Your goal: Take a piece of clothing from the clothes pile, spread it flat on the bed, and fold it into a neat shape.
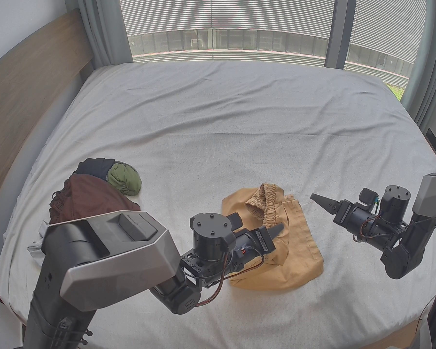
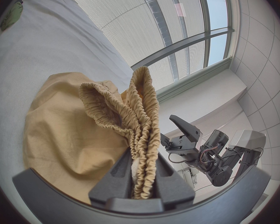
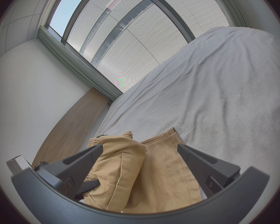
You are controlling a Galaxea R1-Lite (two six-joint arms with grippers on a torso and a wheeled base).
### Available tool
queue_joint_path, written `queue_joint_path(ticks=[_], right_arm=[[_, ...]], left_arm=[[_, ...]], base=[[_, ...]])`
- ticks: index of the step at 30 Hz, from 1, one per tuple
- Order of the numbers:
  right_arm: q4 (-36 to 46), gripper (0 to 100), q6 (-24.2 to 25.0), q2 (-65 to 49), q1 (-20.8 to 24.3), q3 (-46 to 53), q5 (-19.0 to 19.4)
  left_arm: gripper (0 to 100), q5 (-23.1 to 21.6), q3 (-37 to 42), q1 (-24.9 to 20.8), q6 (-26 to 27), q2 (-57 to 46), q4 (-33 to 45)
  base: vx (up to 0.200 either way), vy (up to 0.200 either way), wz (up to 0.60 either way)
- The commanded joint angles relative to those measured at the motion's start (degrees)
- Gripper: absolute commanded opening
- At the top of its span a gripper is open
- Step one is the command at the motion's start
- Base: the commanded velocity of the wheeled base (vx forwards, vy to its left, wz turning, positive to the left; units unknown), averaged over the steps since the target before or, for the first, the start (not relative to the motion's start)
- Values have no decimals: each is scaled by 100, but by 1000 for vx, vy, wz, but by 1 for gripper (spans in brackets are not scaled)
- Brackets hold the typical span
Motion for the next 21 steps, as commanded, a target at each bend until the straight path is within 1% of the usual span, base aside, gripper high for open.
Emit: queue_joint_path(ticks=[1,6,18,19,21], right_arm=[[-4,100,3,-3,2,-6,1],[-4,100,3,-3,2,-6,1],[-12,100,3,-3,2,2,1],[-12,100,3,-3,2,2,1],[-12,100,3,-3,2,2,1]], left_arm=[[0,-15,-20,-42,-2,42,22],[0,-23,-178,-95,-11,112,163],[0,-23,-248,-139,-11,200,295],[100,-15,-275,-139,-11,235,286],[100,3,-354,-130,-11,288,277]], base=[[0,0,0],[0,0,0],[0,0,0],[0,0,0],[0,0,0]])
